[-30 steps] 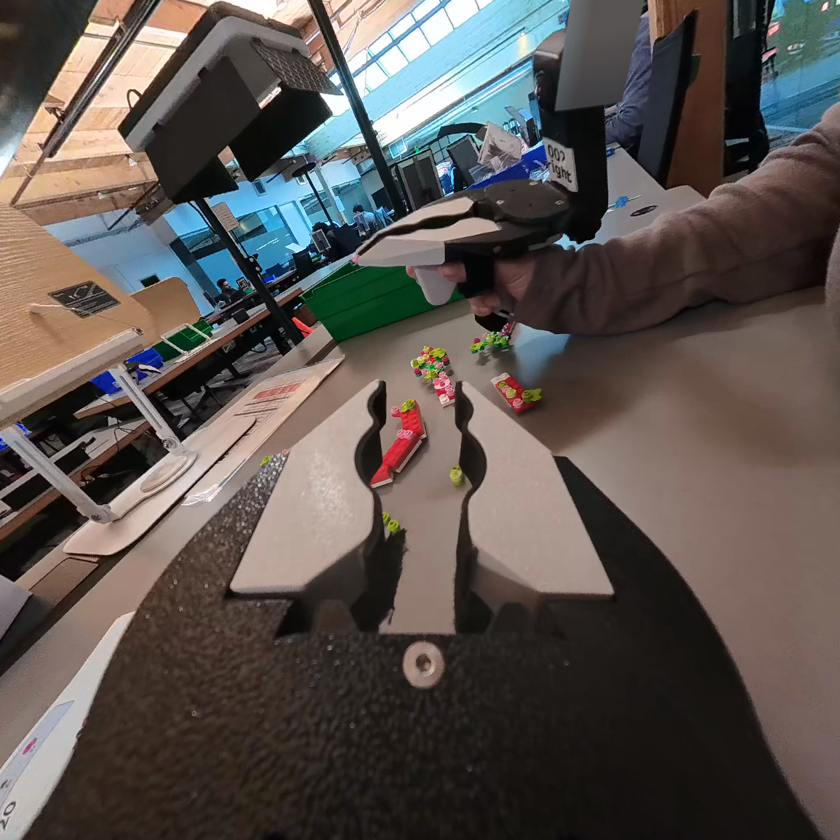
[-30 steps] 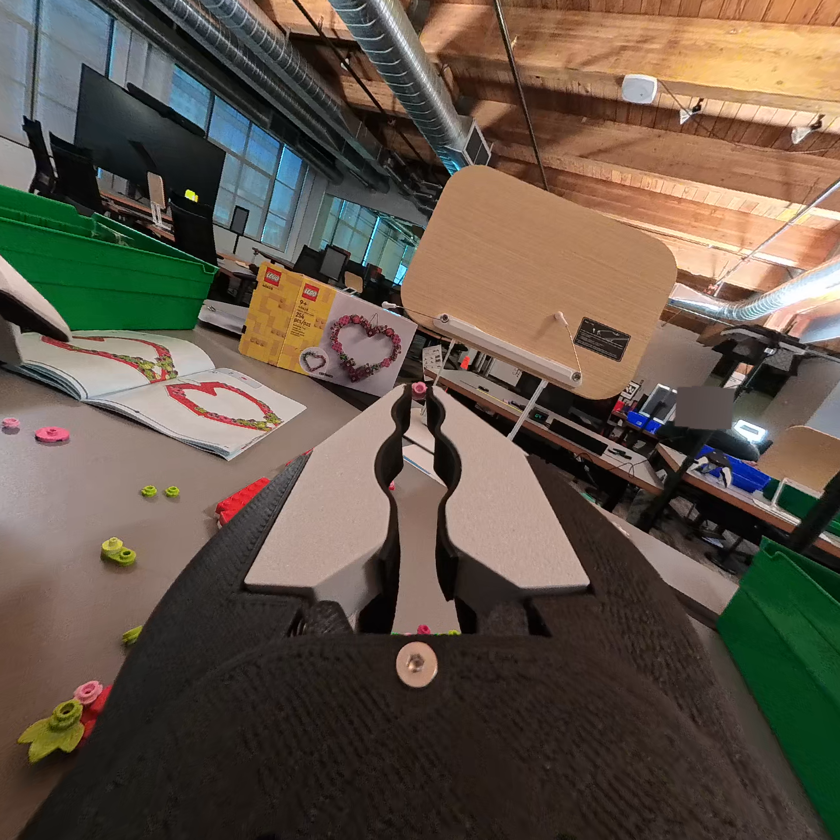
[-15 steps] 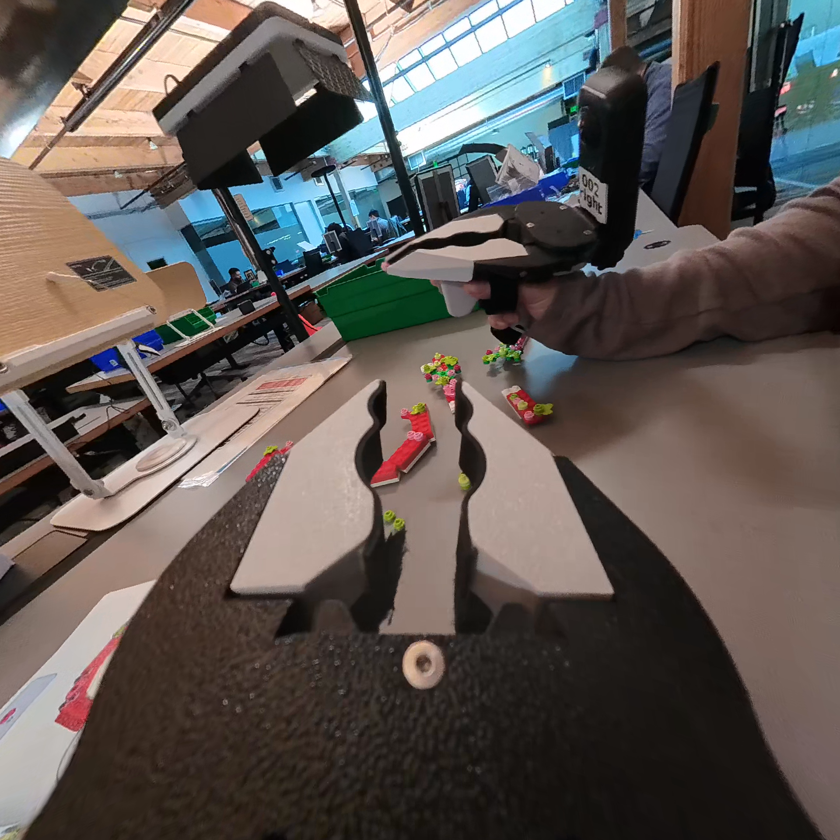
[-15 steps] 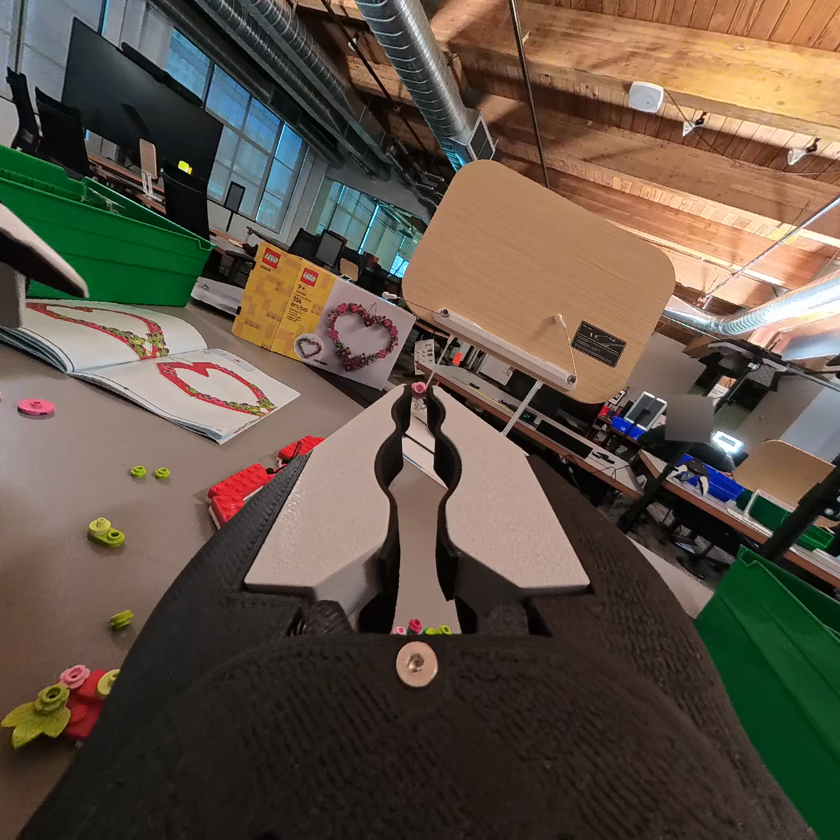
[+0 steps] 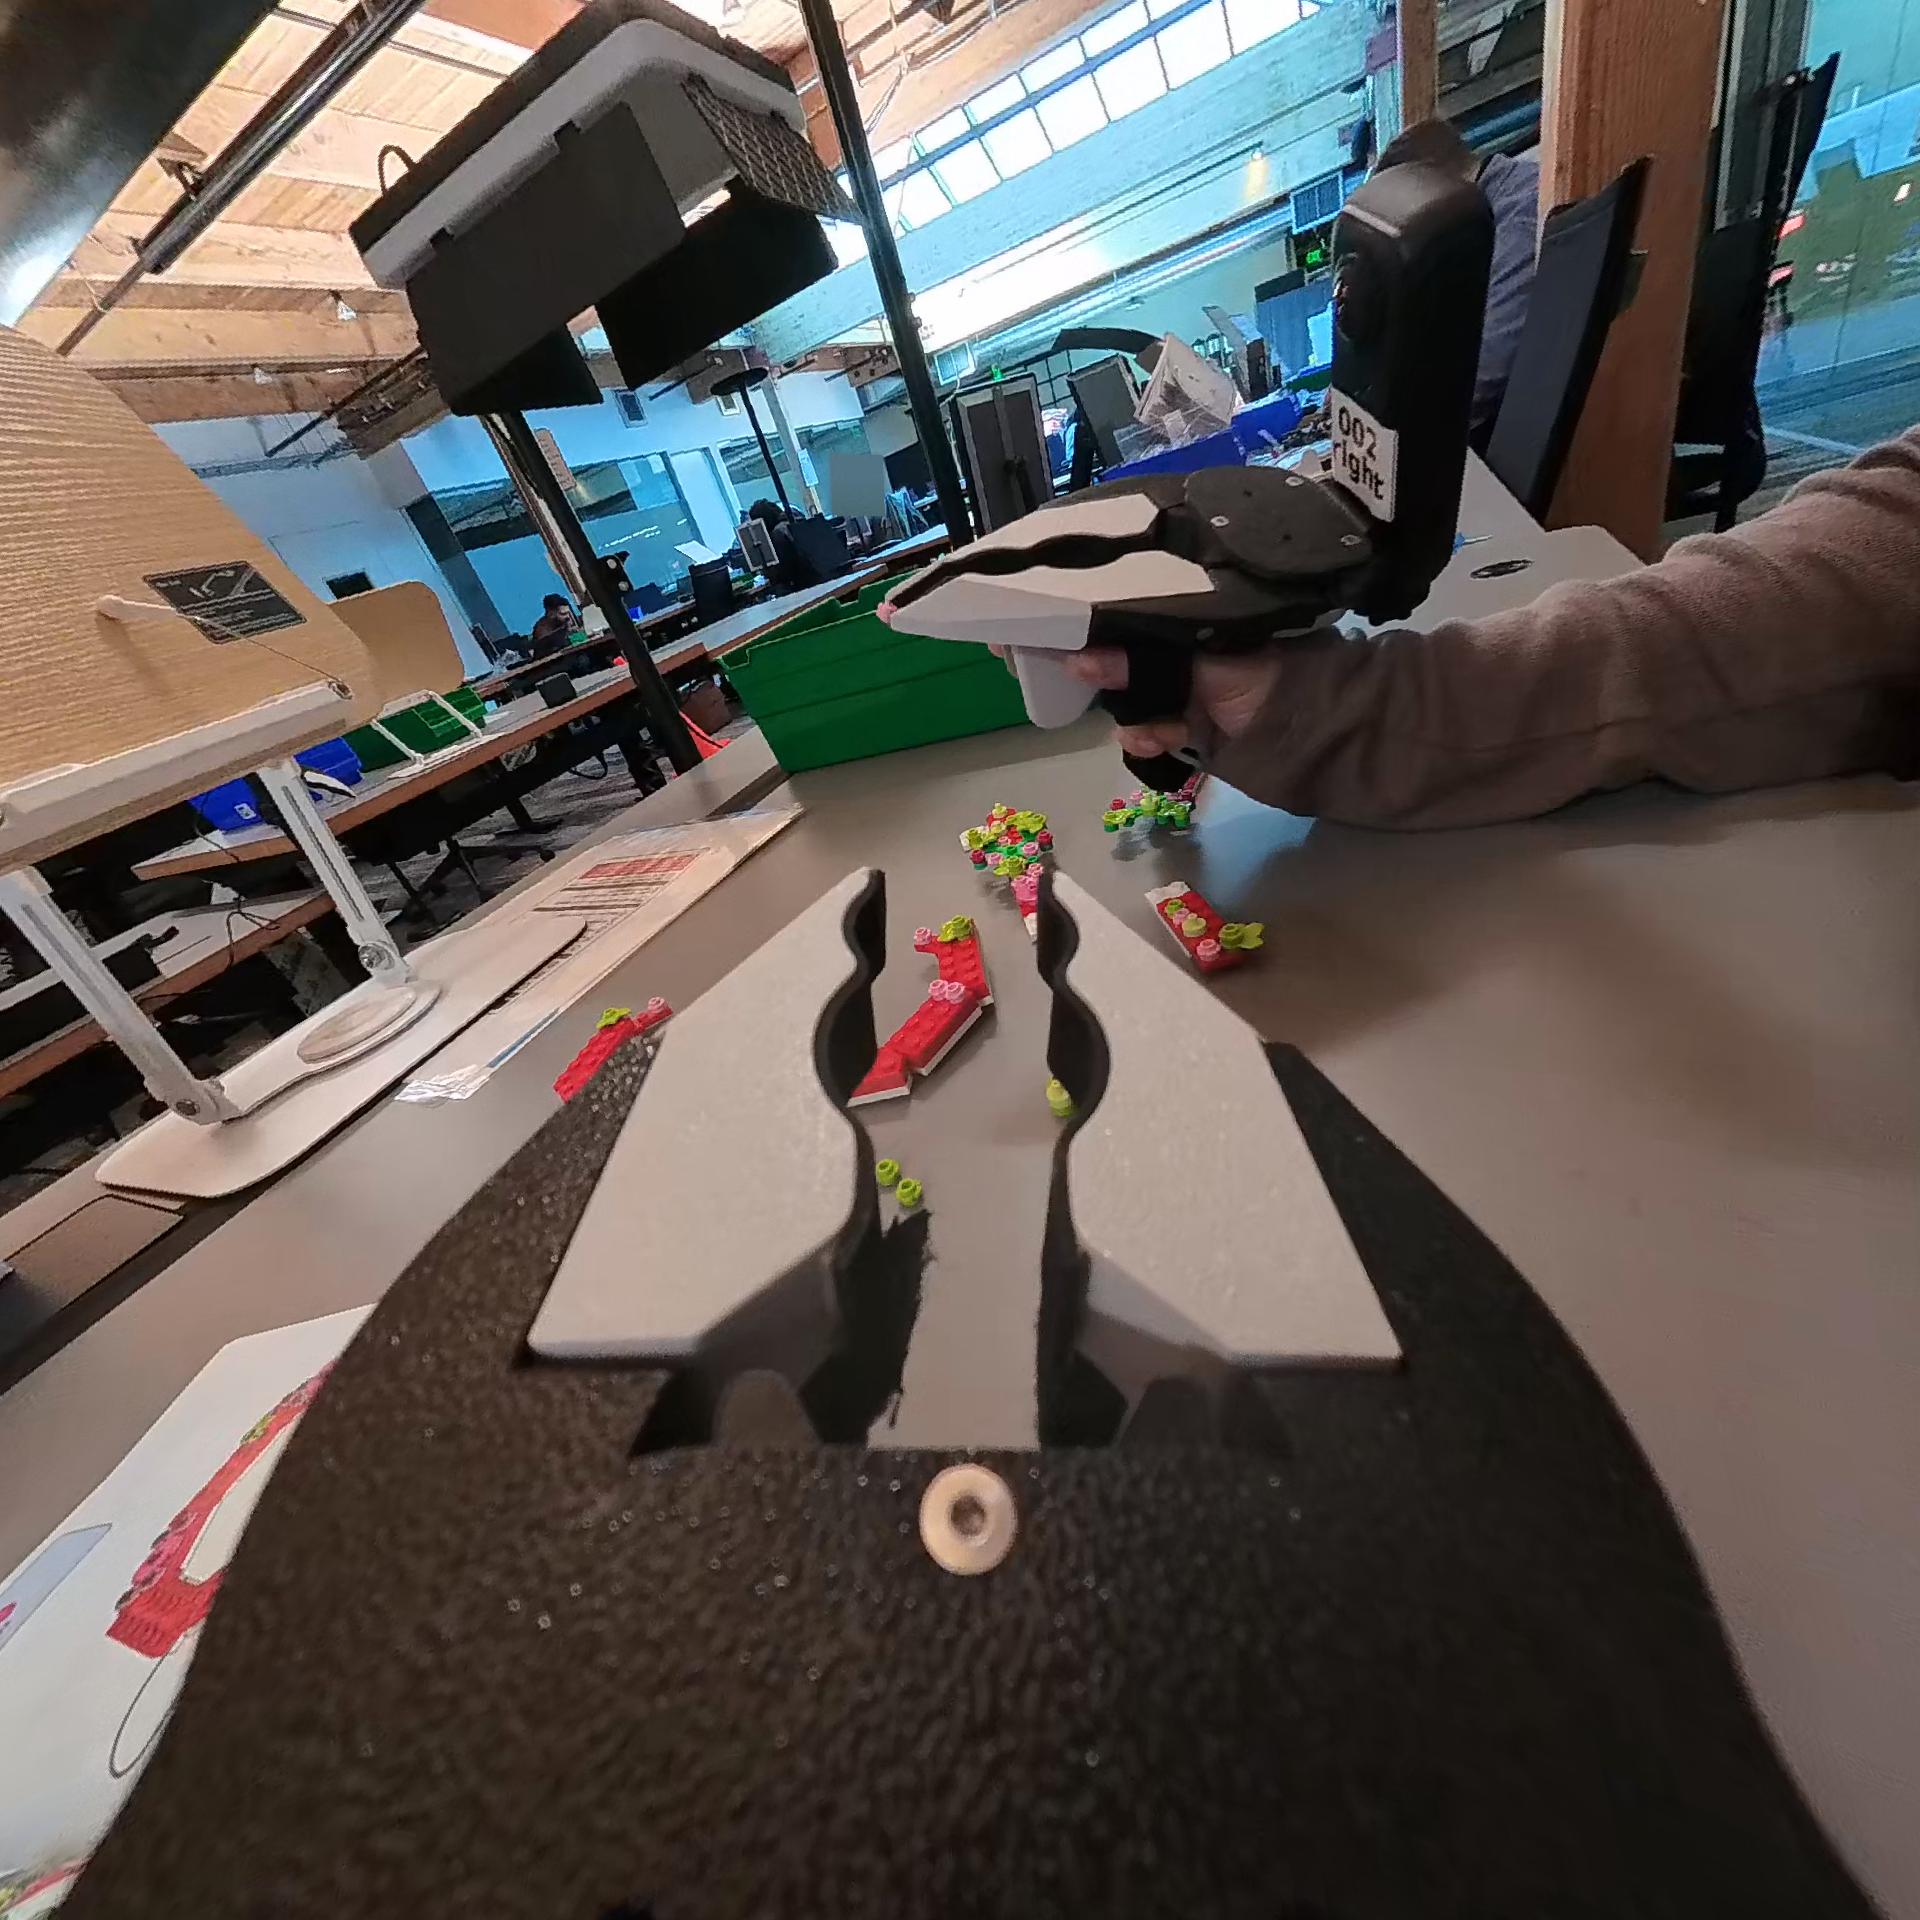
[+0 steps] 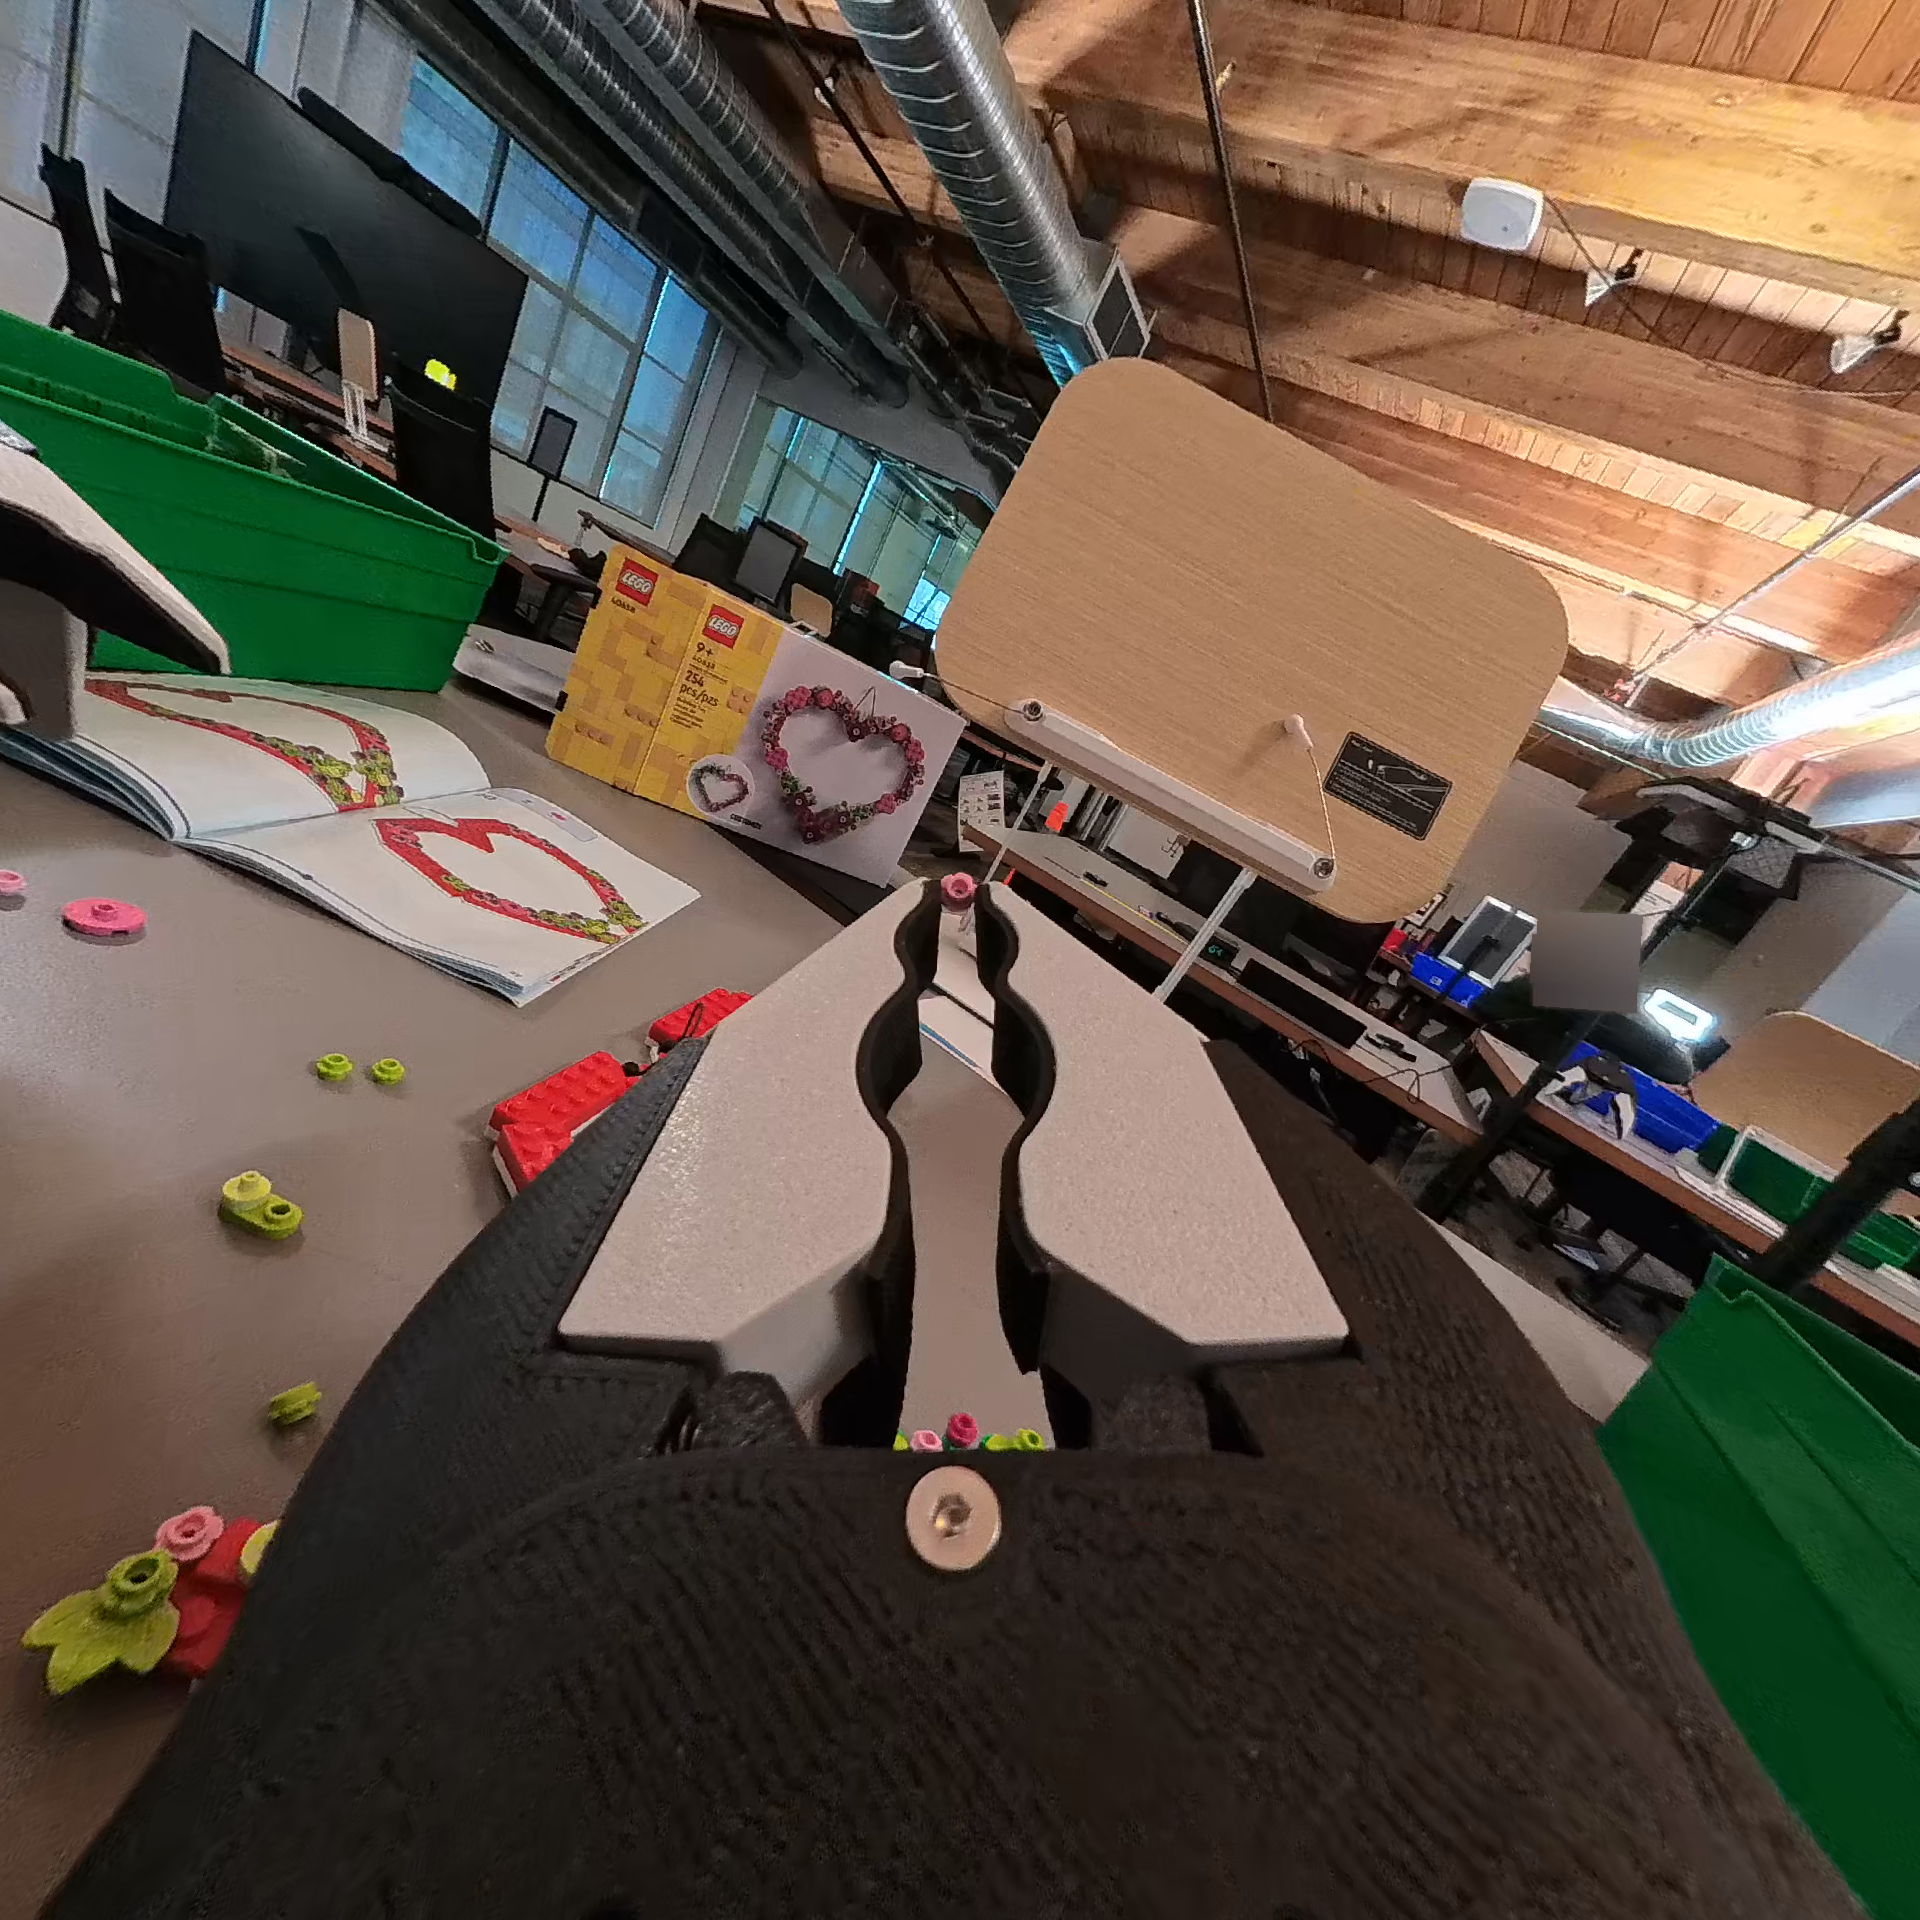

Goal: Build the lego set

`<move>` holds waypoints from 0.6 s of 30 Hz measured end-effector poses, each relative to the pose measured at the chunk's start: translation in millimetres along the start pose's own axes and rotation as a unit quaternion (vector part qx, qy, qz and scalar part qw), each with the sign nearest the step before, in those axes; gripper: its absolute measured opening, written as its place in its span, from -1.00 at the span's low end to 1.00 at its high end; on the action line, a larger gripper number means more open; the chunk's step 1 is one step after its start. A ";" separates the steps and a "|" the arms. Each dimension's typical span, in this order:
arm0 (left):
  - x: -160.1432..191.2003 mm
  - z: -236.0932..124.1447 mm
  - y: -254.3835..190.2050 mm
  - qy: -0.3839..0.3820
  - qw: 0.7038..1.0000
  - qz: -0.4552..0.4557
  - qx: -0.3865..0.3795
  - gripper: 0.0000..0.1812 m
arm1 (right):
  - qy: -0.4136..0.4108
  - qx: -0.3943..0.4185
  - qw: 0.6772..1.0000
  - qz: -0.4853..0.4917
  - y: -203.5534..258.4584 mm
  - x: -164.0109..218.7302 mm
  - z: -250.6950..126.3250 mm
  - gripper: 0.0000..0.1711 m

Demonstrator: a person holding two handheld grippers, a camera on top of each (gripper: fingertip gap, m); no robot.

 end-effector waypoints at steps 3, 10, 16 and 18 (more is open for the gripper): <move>1.3 1.2 0.2 0.006 1.000 -0.004 0.003 -0.70 | 0.001 -0.001 1.000 -0.001 2.9 -0.2 0.5 -0.94; 10.6 21.2 6.8 0.081 0.995 -0.032 0.046 -0.47 | 0.004 0.013 1.000 0.000 5.9 0.0 -0.5 -0.94; 18.3 55.2 23.8 0.179 0.976 0.019 0.123 -0.35 | 0.009 0.033 0.999 0.014 3.7 2.4 -3.8 -0.94; 24.4 64.8 29.3 0.203 0.967 0.037 0.148 -0.33 | 0.011 0.037 0.999 0.017 0.6 4.4 -4.1 -0.94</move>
Point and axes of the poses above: each gripper's, where its closed fingertips meet, z out along the fingers, x out of its underside, y = z × x across the jaws, the point moved 7 cm from there along -z, back along the fingers, and after that the axes turned 8 degrees about -x, right-handed, at the moved point
